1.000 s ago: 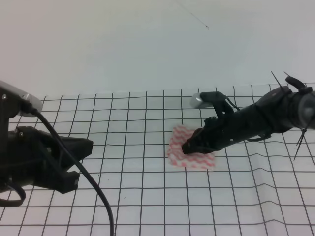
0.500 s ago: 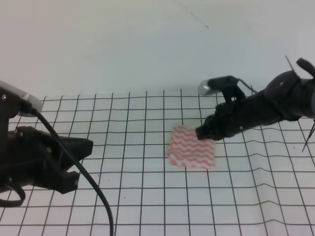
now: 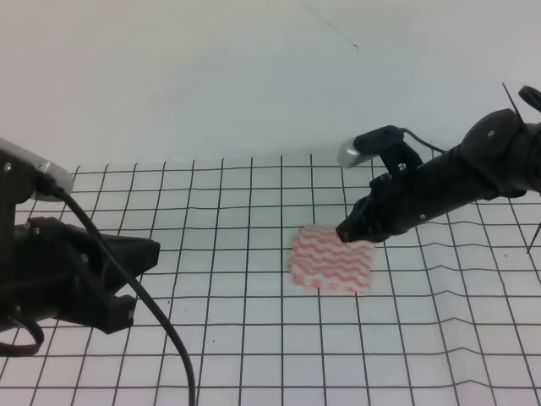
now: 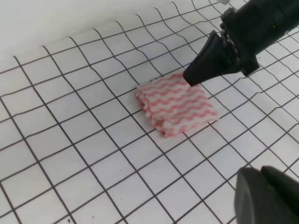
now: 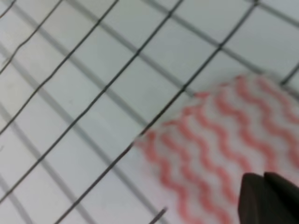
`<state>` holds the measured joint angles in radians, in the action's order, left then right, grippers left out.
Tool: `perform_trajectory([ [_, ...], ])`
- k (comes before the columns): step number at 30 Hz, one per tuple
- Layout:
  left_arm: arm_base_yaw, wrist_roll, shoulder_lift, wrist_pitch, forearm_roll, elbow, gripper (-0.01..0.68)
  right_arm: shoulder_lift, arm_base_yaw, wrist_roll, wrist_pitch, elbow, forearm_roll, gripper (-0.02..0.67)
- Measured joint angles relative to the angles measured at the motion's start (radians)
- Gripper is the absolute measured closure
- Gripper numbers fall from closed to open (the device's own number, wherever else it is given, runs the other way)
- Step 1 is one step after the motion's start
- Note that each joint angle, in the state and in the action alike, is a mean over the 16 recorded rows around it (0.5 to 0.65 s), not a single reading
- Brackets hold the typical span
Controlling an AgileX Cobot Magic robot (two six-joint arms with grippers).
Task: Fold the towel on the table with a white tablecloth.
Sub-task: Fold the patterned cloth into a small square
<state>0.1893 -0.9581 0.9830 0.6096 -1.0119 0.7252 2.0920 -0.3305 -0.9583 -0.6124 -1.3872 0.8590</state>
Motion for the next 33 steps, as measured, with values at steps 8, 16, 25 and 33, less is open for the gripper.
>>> perform_trajectory([
  [8,0.0,0.0,0.0,-0.002,0.0,0.0,0.673,0.011,-0.006,-0.071,-0.111,-0.001,-0.031,0.646],
  [16,0.0,0.001,0.0,-0.003,0.0,0.0,0.672,0.02,-0.01,0.017,-0.154,-0.003,-0.196,0.646],
  [25,0.0,0.002,0.0,-0.007,0.0,0.0,0.672,-0.038,-0.009,0.012,-0.145,-0.002,-0.231,0.646],
  [33,0.0,-0.002,0.0,-0.009,0.0,0.0,0.673,-0.023,-0.014,-0.086,-0.146,-0.001,-0.074,0.646],
])
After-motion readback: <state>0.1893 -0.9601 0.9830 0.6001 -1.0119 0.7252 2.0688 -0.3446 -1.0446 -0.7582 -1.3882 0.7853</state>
